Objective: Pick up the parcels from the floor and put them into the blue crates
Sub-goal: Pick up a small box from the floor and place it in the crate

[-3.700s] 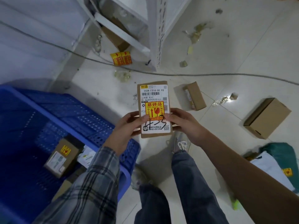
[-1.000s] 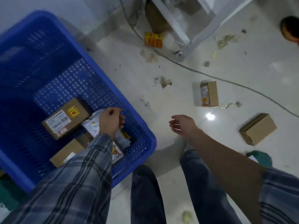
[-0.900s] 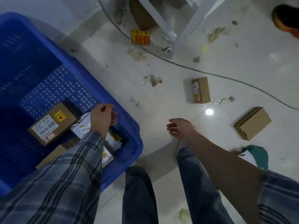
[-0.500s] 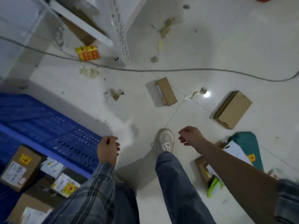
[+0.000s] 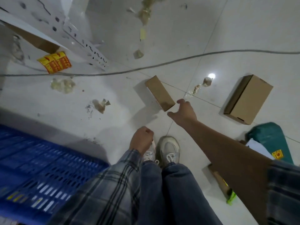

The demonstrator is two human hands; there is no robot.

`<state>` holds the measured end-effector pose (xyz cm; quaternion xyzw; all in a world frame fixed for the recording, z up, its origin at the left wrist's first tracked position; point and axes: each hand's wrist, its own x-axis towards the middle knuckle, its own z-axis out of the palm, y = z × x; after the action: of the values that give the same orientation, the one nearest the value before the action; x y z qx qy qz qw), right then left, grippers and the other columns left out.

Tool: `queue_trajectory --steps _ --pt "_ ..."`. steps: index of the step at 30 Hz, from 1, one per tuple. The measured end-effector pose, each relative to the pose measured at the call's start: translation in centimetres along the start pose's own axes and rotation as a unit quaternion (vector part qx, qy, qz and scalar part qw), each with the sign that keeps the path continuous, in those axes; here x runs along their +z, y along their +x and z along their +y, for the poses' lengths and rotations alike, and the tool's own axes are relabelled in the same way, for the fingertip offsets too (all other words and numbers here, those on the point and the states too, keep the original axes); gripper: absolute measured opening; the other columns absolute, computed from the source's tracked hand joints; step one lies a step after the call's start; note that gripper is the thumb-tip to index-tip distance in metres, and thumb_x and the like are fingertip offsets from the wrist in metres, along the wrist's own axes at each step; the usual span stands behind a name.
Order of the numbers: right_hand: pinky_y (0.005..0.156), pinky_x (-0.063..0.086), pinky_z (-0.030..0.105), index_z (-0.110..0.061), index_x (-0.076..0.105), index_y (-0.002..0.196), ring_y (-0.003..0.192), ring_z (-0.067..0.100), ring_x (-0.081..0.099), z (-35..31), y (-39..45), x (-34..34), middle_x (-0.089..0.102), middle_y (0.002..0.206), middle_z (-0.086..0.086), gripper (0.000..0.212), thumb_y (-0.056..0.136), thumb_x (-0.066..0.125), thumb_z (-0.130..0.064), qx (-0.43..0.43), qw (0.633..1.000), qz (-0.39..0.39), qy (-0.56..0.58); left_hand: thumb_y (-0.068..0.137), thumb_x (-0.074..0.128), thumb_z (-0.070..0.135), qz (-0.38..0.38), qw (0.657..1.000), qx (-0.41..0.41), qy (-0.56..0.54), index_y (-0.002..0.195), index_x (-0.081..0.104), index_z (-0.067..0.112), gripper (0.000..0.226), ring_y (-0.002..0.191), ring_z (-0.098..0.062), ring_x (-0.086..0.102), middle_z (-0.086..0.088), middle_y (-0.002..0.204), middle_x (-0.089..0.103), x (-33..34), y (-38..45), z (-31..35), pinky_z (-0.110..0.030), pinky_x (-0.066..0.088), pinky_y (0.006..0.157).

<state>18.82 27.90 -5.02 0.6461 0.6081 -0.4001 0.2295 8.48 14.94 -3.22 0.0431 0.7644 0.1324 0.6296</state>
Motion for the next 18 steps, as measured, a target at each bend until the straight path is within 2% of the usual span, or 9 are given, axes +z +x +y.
queue_trajectory --steps 2,7,9,11,13,15,16,18 --pt "0.094 0.044 0.042 -0.012 0.034 0.138 0.125 0.029 0.043 -1.2 2.1 1.2 0.042 0.135 0.011 0.073 0.078 0.07 -0.033 -0.02 0.999 0.011 -0.04 0.09 0.048 0.02 0.01 1.0 0.006 0.025 0.087 0.055 0.007 0.015 0.094 -0.037 0.063 -0.023 0.099 0.066 -0.3 2.6 -0.2 -0.046 0.051 0.089" --pt "0.096 0.04 0.043 -0.011 0.027 0.137 0.125 0.031 0.042 -2.5 5.8 3.3 0.043 0.134 0.011 0.083 0.074 0.074 -0.038 -0.028 0.993 0.02 -0.117 0.09 0.046 0.014 0.009 0.998 -0.021 0.063 0.102 0.059 -0.006 0.027 0.102 -0.043 0.062 -0.029 0.106 0.064 -0.8 6.2 -1.8 -0.052 0.051 0.091" --pt "0.094 0.04 0.043 -0.009 0.027 0.135 0.121 0.032 0.046 -2.4 6.5 3.9 0.046 0.13 0.012 0.08 0.075 0.073 -0.035 -0.022 0.989 0.021 -0.148 0.091 0.044 0.013 0.007 0.997 -0.036 0.061 0.106 0.059 -0.008 0.029 0.098 -0.041 0.064 -0.028 0.107 0.065 -0.9 6.5 -2.4 -0.051 0.052 0.09" --pt "0.086 0.043 0.042 -0.008 0.032 0.129 0.114 0.033 0.052 -2.1 6.5 4.2 0.051 0.124 0.012 0.069 0.077 0.071 -0.029 -0.019 0.989 0.03 -0.142 0.092 0.043 0.01 -0.005 0.998 -0.055 0.043 0.106 0.058 -0.009 0.028 0.083 -0.033 0.063 -0.026 0.097 0.066 -0.9 5.9 -2.9 -0.044 0.052 0.084" --pt "0.079 0.045 0.039 -0.007 0.037 0.123 0.107 0.033 0.056 -1.7 6.0 3.9 0.055 0.117 0.011 0.062 0.077 0.071 -0.03 -0.005 0.996 0.032 -0.087 0.093 0.043 0.009 -0.02 0.997 -0.076 0.009 0.099 0.056 -0.004 0.019 0.067 -0.027 0.056 -0.016 0.079 0.062 -1.1 4.8 -2.8 -0.037 0.049 0.07" --pt "0.08 0.052 0.039 -0.007 0.043 0.12 0.102 0.029 0.06 -1.2 5.0 3.1 0.059 0.112 0.009 0.056 0.076 0.071 -0.028 0.026 0.998 -0.012 0.061 0.095 0.046 0.012 -0.02 0.994 -0.083 -0.07 0.095 0.051 0.005 0.009 0.062 -0.02 0.05 -0.009 0.073 0.056 -1.5 3.6 -2.1 -0.03 0.044 0.061" --pt "0.081 0.055 0.037 -0.006 0.047 0.119 0.101 0.027 0.062 -0.9 4.2 2.6 0.062 0.112 0.009 0.052 0.077 0.072 -0.025 0.047 0.982 -0.057 0.174 0.096 0.047 0.015 -0.013 0.99 -0.076 -0.117 0.097 0.05 0.007 0.009 0.064 -0.018 0.05 -0.007 0.076 0.055 -1.8 3.0 -1.7 -0.028 0.042 0.06" --pt "0.083 0.056 0.034 -0.003 0.054 0.12 0.101 0.025 0.064 -0.3 1.7 1.2 0.065 0.11 0.011 0.044 0.081 0.07 -0.016 0.074 0.914 -0.164 0.365 0.096 0.05 0.027 -0.002 0.982 -0.051 -0.182 0.113 0.051 0.01 0.025 0.081 -0.017 0.054 -0.007 0.095 0.058 -2.5 2.0 -0.7 -0.028 0.045 0.071"
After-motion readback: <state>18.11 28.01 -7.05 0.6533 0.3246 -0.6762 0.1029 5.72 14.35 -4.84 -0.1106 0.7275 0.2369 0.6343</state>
